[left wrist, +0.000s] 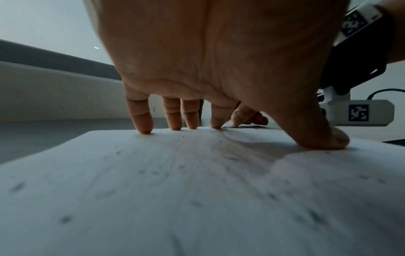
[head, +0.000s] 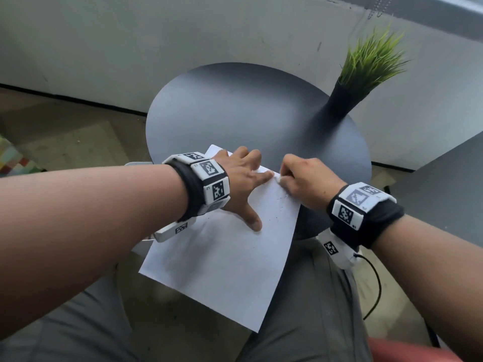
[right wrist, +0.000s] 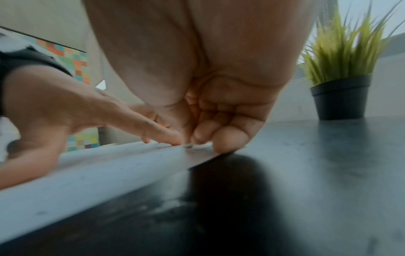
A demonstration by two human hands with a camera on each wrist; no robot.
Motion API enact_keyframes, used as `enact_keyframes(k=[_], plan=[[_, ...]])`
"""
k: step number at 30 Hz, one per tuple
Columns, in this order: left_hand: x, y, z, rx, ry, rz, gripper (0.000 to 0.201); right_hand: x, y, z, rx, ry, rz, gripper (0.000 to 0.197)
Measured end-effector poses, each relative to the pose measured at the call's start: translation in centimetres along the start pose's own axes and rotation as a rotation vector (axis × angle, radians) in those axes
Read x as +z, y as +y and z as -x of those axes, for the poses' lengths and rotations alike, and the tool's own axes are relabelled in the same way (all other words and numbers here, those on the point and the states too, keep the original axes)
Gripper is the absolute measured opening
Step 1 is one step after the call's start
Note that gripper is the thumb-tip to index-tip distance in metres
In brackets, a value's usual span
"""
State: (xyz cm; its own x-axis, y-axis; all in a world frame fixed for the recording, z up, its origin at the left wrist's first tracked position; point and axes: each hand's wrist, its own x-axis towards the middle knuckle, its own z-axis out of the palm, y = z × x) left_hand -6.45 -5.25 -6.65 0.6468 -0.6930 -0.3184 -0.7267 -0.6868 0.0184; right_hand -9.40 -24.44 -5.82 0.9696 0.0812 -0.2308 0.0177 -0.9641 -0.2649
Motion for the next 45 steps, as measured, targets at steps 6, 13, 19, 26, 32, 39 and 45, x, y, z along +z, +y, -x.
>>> enact_keyframes(k=[6,13,19,26,32,39,45], plan=[[-0.5,-0.1,-0.1,0.022,-0.027,0.013,0.108,1.4,-2.2,2.3,-0.298,-0.144,0.049,0.011],[-0.4,0.0,-0.1,0.013,-0.03,-0.003,0.11,1.3,-0.7,1.5,-0.164,0.012,0.026,0.013],[-0.6,0.0,-0.2,0.016,-0.042,-0.013,0.112,0.0,0.3,0.8,-0.025,-0.041,0.044,0.009],[-0.8,0.1,-0.1,0.013,-0.054,-0.001,0.109,1.4,-1.9,2.7,-0.281,-0.142,0.06,0.006],[-0.9,0.4,-0.4,0.022,-0.068,0.011,0.108,1.0,-0.8,2.1,-0.157,-0.003,0.018,0.012],[-0.9,0.6,-0.4,0.011,-0.073,0.01,0.112,0.5,0.7,1.5,-0.043,-0.043,-0.016,0.01],[-0.9,0.4,-0.3,-0.012,-0.056,0.0,0.119,0.4,0.7,1.2,-0.02,0.1,-0.113,0.013]])
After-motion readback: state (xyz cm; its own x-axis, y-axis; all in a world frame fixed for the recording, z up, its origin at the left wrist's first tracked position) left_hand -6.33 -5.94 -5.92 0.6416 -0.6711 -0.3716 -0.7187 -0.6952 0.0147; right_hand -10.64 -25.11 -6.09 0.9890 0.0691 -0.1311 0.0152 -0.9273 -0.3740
